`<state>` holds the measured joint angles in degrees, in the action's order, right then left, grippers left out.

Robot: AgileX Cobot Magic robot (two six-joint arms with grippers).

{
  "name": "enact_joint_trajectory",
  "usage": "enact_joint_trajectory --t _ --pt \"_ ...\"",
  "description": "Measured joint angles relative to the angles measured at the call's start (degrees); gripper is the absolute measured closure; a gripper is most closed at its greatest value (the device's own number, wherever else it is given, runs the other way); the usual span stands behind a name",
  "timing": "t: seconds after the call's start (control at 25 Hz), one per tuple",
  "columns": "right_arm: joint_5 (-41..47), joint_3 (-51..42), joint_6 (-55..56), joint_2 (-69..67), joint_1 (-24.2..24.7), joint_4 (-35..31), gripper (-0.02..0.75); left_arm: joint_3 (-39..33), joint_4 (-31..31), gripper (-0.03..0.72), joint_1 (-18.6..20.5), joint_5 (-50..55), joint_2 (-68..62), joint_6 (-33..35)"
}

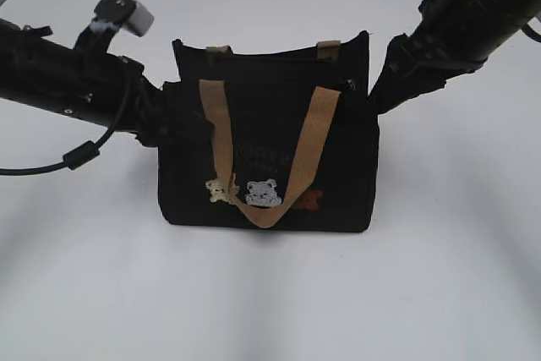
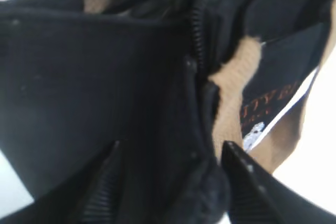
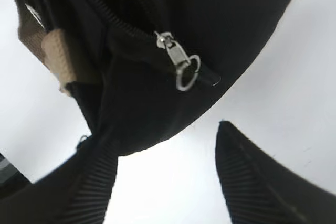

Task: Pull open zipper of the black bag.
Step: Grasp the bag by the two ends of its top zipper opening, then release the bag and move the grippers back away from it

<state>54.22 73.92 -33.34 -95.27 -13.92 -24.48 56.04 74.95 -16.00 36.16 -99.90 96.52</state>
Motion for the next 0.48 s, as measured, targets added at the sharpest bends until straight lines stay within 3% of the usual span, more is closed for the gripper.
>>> enact_joint_trajectory --t 0.08,0.2,0.32,0.48 --pt "1.21 0.00 2.76 1.81 -0.28 0.36 0.260 0.00 -6.71 0.230 0.00 0.00 2.22 -10.29" --pt "5.18 0.00 10.62 5.00 -0.47 3.06 0.242 0.00 -20.18 0.293 0.00 1.31 6.10 -29.14" --pt "9.96 -1.15 20.25 8.60 -0.47 7.92 0.242 -0.05 -36.36 0.365 0.00 2.23 10.89 -54.16" --pt "14.22 -7.08 25.90 16.29 -0.47 12.32 0.262 -2.39 -51.75 0.410 0.00 4.23 19.06 -74.96"
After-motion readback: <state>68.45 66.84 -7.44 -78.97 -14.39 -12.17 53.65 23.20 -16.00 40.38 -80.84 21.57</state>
